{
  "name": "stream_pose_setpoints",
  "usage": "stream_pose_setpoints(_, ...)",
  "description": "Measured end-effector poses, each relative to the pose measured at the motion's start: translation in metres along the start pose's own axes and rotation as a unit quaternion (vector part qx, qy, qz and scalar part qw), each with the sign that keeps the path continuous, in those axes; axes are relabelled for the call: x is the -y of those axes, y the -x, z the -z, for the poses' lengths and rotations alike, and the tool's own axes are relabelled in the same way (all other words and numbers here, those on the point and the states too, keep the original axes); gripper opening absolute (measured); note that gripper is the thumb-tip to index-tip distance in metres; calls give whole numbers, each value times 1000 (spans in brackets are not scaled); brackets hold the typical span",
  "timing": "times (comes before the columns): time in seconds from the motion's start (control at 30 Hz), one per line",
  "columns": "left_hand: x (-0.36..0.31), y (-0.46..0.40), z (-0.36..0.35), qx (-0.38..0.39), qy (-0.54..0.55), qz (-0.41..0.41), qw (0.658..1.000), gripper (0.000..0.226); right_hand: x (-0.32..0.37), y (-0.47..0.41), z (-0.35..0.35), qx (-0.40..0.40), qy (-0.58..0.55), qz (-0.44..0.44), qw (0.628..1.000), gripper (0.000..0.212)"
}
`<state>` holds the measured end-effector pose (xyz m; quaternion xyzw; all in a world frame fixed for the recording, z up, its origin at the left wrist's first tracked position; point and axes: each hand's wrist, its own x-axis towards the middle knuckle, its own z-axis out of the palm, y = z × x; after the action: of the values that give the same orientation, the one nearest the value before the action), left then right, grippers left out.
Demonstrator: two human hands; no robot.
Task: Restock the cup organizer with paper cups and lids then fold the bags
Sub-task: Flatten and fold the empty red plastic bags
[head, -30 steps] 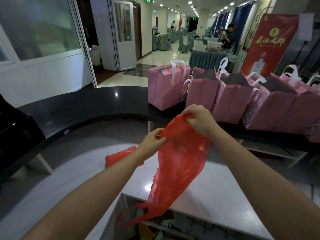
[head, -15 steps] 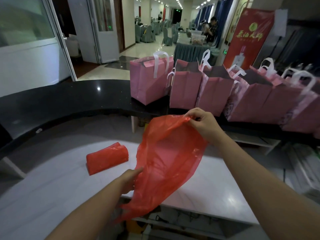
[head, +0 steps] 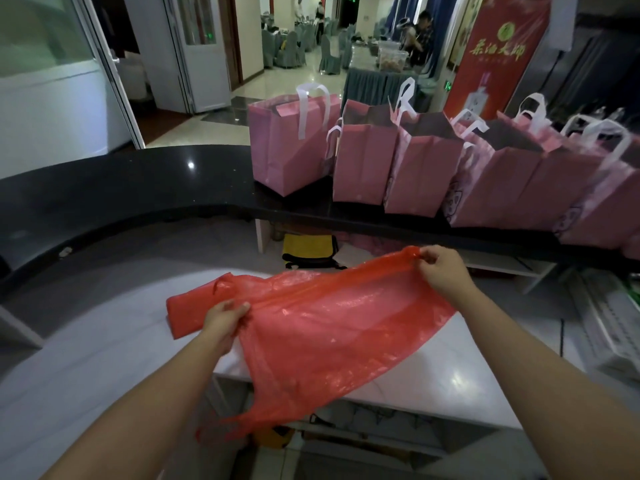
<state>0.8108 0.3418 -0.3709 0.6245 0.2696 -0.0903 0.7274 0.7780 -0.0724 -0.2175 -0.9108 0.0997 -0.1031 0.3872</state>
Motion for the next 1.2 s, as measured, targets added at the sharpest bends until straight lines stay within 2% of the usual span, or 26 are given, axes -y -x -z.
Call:
stream_pose_setpoints(0.07, -20, -2, 3, 3, -11, -21, 1000, 40, -10, 6, -7, -4, -14, -26, 1000, 12)
stream_pose_setpoints(0.13, -36, 5, 6, 37, -14, -12, 999, 40, -11, 9, -14, -18, -51, -40, 998, 11)
stream_pose_setpoints(0.23, -46, 24, 16, 69, -81, 14, 994, 39, -6, 11, -19, -24, -101, -59, 993, 11)
stream_pose_setpoints(0.3, -44, 32, 20, 76, -121, -7, 990, 40, -4, 9, -20, -27, -114, -64, 991, 11)
stream_pose_setpoints(0.53, -52, 30, 28, -49, -128, -62, 989, 20, -9, 4, -32, -13, -133, -84, 987, 19)
stream_pose_setpoints(0.63, -66, 34, 28, -44, -193, -79, 977, 25, -6, 2, -36, -13, -153, -98, 983, 15)
stream_pose_setpoints(0.7, -74, 38, 31, -29, -320, -138, 937, 25, -1, -1, -37, -10, -163, -104, 981, 10)
stream_pose_setpoints(0.73, -75, 37, 33, -11, -388, -187, 902, 35, 1, -2, -37, -8, -169, -107, 980, 9)
stream_pose_setpoints(0.8, -74, 32, 32, 73, -479, -261, 835, 60, 3, -3, -36, 1, -182, -116, 977, 9)
stream_pose_setpoints(0.9, -67, 13, 11, 153, -581, -257, 757, 87, -2, -4, -35, 11, -192, -130, 973, 11)
stream_pose_setpoints(0.97, -61, -2, -9, 166, -632, -257, 712, 84, -15, -7, -34, 3, -186, -147, 971, 10)
stream_pose_setpoints(1.0, -57, -7, -15, 157, -643, -263, 702, 78, -22, -7, -35, -8, -182, -158, 970, 10)
stream_pose_setpoints(1.1, -42, -25, -34, 123, -607, -274, 736, 61, -56, -11, -35, -62, -170, -200, 963, 11)
stream_pose_setpoints(1.2, -20, -31, -54, 113, -600, -275, 743, 51, -102, -14, -36, -103, -144, -263, 948, 18)
